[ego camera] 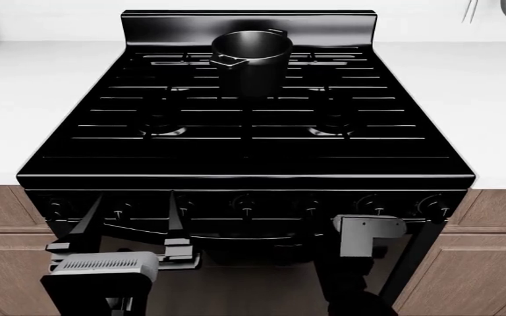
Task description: Turn off the center burner of the stove.
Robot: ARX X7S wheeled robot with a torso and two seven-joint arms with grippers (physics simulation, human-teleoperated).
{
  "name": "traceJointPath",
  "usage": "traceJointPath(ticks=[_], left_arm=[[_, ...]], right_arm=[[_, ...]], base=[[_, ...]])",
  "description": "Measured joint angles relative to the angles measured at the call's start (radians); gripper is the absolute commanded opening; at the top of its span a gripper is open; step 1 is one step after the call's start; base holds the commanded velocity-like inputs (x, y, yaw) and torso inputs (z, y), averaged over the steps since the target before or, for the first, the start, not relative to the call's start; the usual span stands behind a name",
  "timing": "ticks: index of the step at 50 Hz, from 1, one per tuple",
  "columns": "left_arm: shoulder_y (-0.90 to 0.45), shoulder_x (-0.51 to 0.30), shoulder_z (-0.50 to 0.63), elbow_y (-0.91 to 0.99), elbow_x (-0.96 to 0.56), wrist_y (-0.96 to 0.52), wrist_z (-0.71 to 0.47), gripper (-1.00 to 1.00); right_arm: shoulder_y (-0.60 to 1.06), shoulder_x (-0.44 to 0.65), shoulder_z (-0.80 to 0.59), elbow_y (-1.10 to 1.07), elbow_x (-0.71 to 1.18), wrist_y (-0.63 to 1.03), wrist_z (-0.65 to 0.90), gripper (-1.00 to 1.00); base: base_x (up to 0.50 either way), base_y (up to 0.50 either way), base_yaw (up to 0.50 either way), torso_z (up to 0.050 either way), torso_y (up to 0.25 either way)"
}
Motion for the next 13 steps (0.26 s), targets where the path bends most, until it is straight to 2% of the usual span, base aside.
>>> traceJointPath(ticks=[13], left_arm=[[-0.001, -0.002, 0.005, -0.003, -0.001, 0.004, -0.005, 1.0]], right_arm=[[-0.022, -0.058, 0.092, 0.001, 0.162, -0.04, 0.001, -1.0]], base=[[0.0, 0.0, 0.0, 0.001, 0.003]])
